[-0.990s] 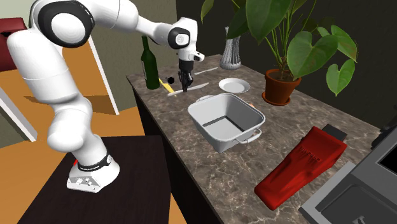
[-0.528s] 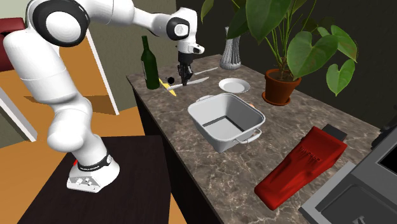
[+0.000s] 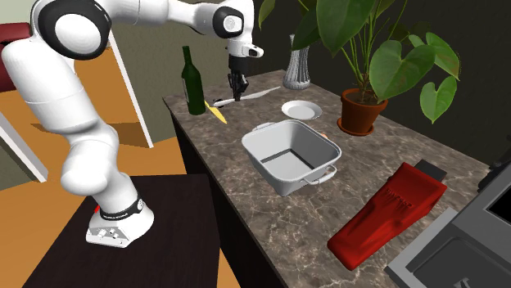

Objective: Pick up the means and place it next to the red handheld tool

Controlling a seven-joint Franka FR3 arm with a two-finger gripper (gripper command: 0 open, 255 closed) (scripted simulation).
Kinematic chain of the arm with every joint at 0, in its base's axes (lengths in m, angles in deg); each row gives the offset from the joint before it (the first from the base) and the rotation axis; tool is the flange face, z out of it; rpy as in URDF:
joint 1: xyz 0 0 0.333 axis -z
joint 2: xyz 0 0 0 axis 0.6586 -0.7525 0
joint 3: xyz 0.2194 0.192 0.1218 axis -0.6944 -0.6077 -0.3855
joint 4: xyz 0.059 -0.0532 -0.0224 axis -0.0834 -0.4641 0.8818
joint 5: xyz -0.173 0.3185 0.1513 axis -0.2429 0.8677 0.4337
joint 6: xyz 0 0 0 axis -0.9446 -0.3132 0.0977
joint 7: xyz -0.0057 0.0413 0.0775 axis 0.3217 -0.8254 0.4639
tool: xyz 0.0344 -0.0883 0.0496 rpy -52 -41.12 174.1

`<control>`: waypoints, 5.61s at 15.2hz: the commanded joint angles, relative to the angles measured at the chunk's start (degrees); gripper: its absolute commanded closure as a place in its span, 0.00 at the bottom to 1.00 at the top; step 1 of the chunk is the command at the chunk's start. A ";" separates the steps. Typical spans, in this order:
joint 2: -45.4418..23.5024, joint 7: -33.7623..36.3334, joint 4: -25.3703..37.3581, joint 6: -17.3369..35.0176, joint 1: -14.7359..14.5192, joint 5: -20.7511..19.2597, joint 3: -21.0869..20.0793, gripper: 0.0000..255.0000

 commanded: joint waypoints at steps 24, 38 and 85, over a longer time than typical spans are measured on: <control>5.03 -17.38 4.13 -8.52 8.05 -1.29 9.21 1.00; 0.04 -35.58 9.46 -7.69 16.71 -4.88 19.12 1.00; -22.77 -54.56 17.43 9.28 28.87 -5.38 27.81 1.00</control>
